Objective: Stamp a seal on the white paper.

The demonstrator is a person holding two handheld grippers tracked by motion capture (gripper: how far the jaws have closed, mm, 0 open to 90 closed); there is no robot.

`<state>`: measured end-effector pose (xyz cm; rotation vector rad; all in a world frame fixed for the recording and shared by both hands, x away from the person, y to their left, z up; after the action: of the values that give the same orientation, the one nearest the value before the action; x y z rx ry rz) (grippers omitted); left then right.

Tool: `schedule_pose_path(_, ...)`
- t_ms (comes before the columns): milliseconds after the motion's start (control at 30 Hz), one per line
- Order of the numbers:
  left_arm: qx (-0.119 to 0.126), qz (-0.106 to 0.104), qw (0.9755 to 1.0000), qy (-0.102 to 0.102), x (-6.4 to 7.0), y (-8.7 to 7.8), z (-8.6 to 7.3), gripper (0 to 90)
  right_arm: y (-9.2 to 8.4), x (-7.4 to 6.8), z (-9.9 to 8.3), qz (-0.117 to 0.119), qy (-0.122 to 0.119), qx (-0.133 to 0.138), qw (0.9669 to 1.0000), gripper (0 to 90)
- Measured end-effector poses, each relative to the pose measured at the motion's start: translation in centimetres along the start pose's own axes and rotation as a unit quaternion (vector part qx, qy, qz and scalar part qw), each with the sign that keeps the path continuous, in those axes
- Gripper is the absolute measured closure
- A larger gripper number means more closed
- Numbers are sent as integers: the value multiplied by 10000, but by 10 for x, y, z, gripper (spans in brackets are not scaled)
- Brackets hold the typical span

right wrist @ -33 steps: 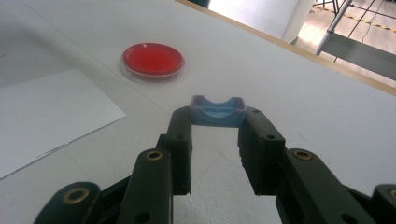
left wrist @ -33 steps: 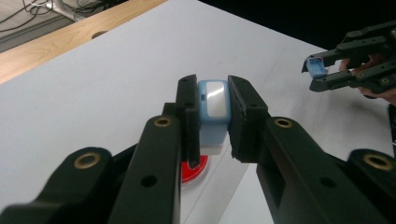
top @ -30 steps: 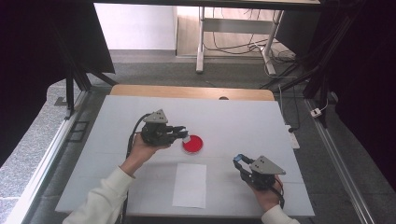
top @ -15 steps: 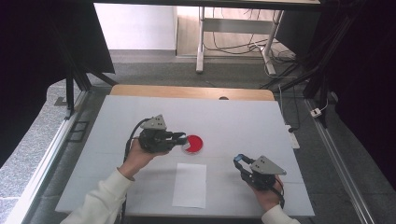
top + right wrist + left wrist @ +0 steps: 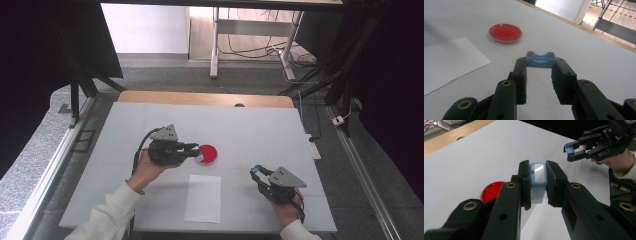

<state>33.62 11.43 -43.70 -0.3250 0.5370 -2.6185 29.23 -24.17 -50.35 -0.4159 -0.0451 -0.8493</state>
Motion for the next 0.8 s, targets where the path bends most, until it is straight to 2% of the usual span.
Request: schedule_pose_path(800,-261,-127,9995,87,16,10,-10,751,0,0,0,4,-17,-32,10000,655)
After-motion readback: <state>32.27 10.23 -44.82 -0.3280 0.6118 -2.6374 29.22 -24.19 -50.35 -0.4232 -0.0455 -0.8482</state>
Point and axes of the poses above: each handheld gripper's, and its own axes: y roughly forward along the jaws, z roughly out of its top, x roughly to its right, the point moved 1 cm from there along y, roughly forward along the jaws, and after that the axes turned 4 degrees about x, right-handed, at the moved point
